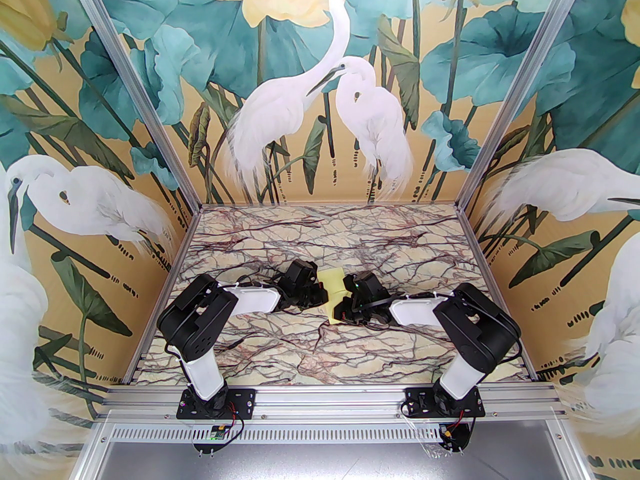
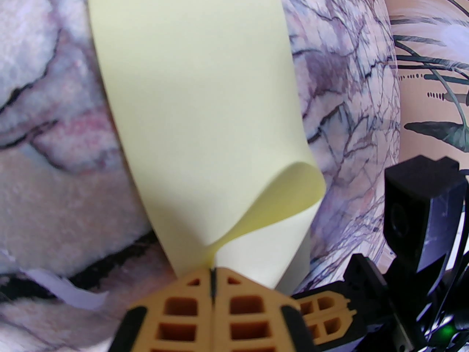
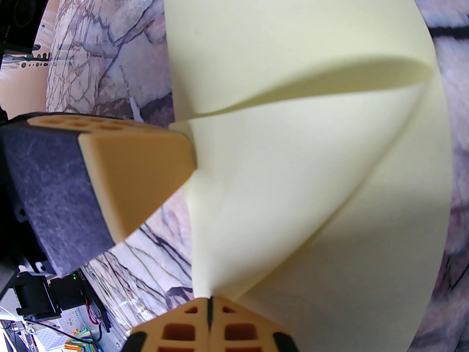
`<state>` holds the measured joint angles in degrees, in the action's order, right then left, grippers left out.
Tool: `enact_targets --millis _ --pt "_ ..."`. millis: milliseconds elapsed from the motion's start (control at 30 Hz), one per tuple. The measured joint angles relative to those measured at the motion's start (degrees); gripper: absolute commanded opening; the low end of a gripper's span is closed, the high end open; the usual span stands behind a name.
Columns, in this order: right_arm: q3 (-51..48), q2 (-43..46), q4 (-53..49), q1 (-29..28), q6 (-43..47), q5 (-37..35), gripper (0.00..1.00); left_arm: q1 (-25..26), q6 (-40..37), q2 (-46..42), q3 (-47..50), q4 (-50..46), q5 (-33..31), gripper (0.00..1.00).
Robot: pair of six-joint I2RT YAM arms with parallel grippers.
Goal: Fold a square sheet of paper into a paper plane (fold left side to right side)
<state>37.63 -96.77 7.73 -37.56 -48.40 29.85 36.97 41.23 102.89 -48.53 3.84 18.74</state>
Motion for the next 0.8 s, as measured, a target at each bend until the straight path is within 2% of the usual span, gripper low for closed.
enact_targets --millis 800 --pt "1.9 0.0 -0.1 -0.6 0.2 0.0 0.03 0.0 -0.4 0.7 -0.1 0.0 -0.2 0.0"
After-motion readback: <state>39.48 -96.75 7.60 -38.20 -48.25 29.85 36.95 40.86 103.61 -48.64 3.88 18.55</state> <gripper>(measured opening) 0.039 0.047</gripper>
